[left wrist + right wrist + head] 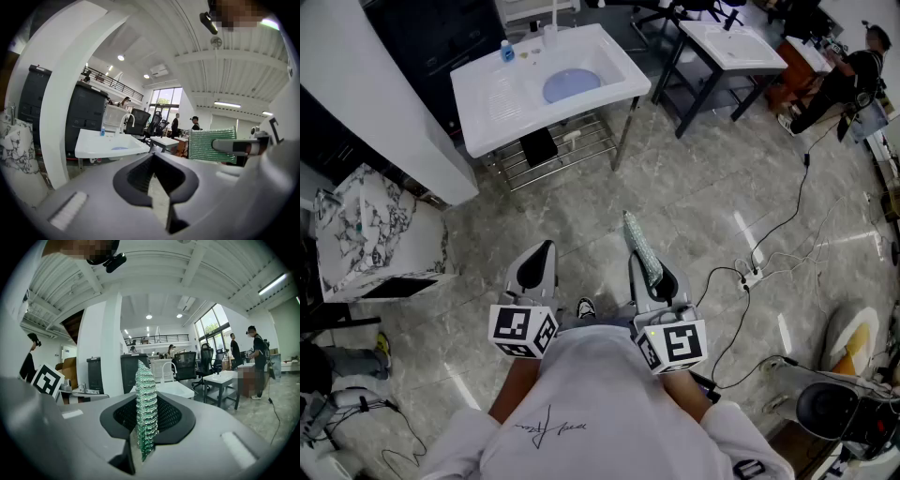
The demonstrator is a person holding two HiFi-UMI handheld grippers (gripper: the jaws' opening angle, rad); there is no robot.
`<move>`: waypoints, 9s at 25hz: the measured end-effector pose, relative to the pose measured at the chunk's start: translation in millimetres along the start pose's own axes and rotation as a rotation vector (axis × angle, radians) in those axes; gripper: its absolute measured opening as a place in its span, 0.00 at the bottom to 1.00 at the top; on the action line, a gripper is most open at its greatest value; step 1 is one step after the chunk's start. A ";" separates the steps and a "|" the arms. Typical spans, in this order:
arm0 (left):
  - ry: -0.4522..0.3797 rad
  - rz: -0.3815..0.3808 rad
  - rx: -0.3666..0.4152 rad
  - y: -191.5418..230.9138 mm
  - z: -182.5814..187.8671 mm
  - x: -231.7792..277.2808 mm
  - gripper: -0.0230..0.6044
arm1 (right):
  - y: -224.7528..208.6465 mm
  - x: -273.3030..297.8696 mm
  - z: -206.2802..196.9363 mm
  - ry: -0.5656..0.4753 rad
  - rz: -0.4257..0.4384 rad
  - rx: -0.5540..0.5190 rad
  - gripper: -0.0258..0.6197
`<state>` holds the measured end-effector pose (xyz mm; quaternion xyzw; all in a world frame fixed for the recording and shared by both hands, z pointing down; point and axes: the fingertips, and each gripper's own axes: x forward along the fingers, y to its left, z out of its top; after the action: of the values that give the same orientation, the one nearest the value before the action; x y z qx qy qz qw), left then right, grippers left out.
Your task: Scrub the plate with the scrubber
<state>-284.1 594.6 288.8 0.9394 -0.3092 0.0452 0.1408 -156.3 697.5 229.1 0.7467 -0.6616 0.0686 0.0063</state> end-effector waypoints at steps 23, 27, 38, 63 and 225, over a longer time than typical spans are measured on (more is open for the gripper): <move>0.036 0.065 -0.029 37.5 0.4 20.2 0.12 | 0.8 52.1 -7.3 0.045 0.085 0.113 0.14; 0.034 0.080 -0.030 43.5 8.3 43.0 0.12 | -12.5 76.6 -6.3 0.061 0.105 0.129 0.14; 0.060 0.091 -0.018 62.0 34.1 142.7 0.12 | -77.6 164.3 9.2 0.050 0.147 0.185 0.14; 0.191 0.088 0.033 60.7 39.6 341.0 0.12 | -250.5 298.8 -3.4 0.145 0.126 0.234 0.14; 0.830 0.524 -0.917 422.3 -218.9 619.5 0.15 | -133.1 855.6 -323.5 1.337 0.749 0.074 0.13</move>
<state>-35.8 -18.2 704.6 0.5831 -0.4352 0.2993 0.6173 43.5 -98.2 655.1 0.2722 -0.7230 0.5253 0.3567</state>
